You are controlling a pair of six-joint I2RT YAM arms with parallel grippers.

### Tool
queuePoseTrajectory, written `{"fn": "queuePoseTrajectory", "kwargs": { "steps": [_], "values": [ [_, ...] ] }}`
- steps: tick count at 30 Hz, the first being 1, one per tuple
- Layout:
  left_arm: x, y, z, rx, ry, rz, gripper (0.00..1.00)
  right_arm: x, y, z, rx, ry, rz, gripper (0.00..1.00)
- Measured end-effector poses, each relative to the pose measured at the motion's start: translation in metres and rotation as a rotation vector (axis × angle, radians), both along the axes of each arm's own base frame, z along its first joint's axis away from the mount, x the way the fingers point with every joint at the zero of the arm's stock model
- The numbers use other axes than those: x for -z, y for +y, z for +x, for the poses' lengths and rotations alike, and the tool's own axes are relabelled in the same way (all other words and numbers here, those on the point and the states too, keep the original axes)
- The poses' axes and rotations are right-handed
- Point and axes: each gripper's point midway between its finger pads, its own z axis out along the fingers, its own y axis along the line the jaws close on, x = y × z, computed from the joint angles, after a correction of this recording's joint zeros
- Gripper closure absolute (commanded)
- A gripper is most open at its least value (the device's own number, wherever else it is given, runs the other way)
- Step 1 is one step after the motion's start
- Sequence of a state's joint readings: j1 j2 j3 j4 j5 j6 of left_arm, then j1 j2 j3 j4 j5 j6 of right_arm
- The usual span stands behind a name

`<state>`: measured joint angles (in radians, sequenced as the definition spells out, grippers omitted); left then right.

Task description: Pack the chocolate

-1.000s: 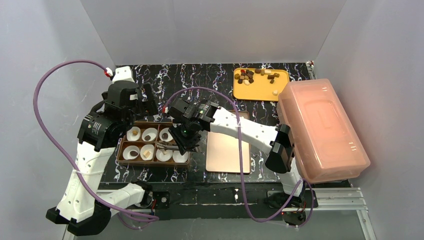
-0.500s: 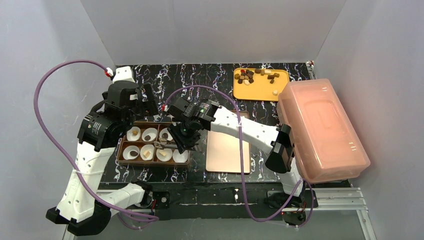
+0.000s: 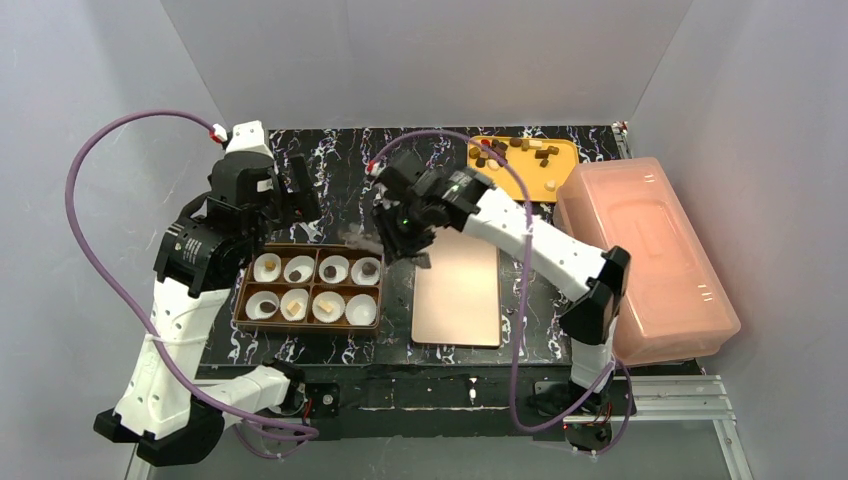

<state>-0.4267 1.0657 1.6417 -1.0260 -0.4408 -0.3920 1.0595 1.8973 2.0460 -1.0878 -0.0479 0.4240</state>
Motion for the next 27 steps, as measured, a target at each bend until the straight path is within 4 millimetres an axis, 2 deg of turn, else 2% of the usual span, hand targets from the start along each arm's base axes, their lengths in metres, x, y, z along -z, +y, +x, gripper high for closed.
{"fn": "queuePoseTrajectory", "kwargs": {
  "steps": [4,6,16,21,27],
  "values": [
    [0.001,-0.009,0.008,0.028,0.008,-0.011,0.01,-0.027,-0.035,0.041,0.139,-0.048,0.035,0.55],
    [0.003,-0.013,0.012,0.040,0.016,-0.014,0.00,-0.033,-0.051,0.060,0.205,-0.069,0.038,0.55],
    [0.034,-0.049,0.035,0.147,0.129,-0.052,0.00,-0.037,-0.113,0.131,0.436,-0.085,0.019,0.54],
    [0.058,-0.059,0.034,0.188,0.194,-0.065,0.00,-0.029,-0.147,0.177,0.565,-0.075,0.008,0.54],
    [0.083,-0.063,0.027,0.209,0.259,-0.065,0.01,-0.002,-0.180,0.236,0.687,-0.068,-0.038,0.54]
  ]
}}
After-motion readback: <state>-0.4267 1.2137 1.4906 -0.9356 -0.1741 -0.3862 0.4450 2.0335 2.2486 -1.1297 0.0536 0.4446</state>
